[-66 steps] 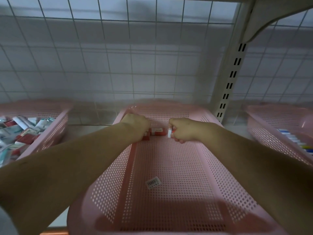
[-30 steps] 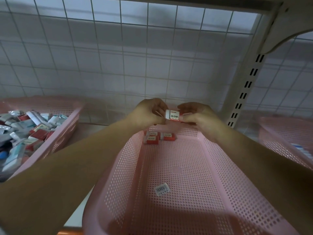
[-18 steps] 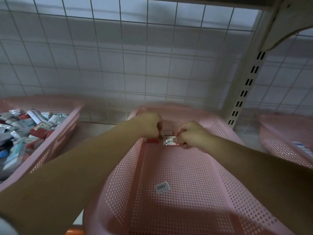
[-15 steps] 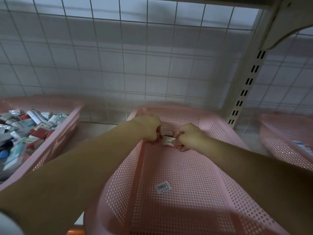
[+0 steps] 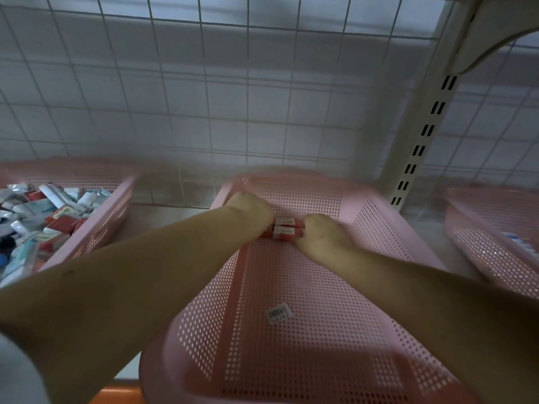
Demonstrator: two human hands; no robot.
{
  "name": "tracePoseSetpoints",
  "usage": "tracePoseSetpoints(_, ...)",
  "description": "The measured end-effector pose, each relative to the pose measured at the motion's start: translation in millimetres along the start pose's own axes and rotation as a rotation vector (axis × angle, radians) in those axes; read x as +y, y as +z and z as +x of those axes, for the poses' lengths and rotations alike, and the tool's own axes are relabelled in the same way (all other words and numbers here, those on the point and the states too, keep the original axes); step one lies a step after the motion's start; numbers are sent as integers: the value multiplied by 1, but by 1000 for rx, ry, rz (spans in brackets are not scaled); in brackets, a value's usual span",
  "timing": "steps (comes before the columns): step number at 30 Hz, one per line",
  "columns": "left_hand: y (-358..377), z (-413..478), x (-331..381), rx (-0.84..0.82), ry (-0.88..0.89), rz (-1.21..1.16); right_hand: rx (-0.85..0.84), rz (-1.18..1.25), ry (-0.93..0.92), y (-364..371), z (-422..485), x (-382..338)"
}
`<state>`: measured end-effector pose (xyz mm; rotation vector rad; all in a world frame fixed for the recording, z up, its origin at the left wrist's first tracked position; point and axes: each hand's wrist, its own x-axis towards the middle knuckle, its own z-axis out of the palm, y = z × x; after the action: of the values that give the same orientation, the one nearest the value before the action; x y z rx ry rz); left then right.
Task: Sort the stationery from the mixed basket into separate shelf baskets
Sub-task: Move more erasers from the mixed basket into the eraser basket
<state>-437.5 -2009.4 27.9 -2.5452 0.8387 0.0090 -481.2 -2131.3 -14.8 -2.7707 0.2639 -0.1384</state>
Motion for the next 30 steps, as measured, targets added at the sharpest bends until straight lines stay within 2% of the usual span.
tracePoseSetpoints(6,3,2,4,-8,75,191,44,-108,-25,4,-3,1)
tracePoseSetpoints(10,4,1,4,25,116,247,41,-92,1,4,1,3)
tracePoseSetpoints(19,3,0,4,49,114,268,40,-133,-18,6,1,4)
tracePoseSetpoints(26,6,2,5,44,83,272,64,-388,-88,6,-5,0)
tracePoseSetpoints(30,2,-1,3,88,62,192,51,-454,-100,-2,-7,-6)
